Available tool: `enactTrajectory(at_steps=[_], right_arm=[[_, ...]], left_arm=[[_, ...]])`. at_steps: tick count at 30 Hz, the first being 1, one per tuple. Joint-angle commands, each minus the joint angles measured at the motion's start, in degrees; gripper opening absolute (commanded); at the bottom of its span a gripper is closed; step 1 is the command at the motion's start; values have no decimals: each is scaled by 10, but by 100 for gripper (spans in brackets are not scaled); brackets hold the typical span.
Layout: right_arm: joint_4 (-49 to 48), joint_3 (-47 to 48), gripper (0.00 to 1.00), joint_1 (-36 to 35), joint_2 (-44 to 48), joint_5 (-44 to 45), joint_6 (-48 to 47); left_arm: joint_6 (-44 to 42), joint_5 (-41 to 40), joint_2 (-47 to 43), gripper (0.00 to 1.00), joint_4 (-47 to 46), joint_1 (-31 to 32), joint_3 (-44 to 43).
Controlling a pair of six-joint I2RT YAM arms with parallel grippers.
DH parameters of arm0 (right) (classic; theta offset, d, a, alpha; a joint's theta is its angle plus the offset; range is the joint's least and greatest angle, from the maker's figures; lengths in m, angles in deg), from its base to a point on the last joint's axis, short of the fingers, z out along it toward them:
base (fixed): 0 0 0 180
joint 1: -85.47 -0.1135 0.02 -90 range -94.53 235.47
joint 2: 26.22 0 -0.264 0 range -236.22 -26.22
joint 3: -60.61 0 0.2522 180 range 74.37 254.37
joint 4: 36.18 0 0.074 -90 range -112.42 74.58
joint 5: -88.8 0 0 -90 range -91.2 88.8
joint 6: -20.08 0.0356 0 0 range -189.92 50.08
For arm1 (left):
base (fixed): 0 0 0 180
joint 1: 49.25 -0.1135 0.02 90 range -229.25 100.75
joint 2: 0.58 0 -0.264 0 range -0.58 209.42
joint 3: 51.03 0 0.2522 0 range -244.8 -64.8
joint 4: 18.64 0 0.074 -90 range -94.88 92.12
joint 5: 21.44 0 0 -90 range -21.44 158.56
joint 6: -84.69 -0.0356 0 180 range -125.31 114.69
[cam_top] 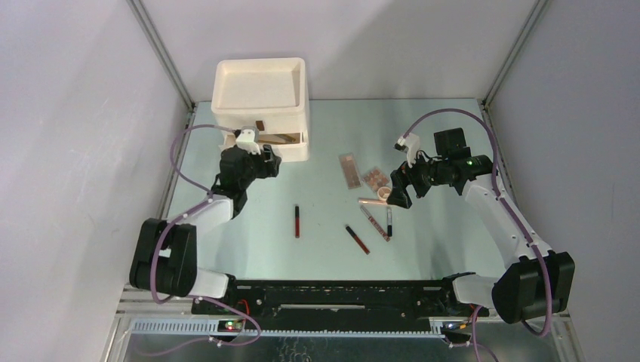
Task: Organize the makeup
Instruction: Close the drawer in the storage box.
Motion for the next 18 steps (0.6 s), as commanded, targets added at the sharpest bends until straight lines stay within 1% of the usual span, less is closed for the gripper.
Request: enactTrajectory(at_steps=[1,11,18], right_arm=[[-2,0,100,-1,-1,1,-11],[-2,0,100,-1,-2,2,-12],[-1,0,100,-1,-3,2,-12]], left_arm=[[10,-18,27,70,-73,2,-5],[-2,-21,91,75,-97,1,-69],[-26,-25,99,80,-126,1,-84]])
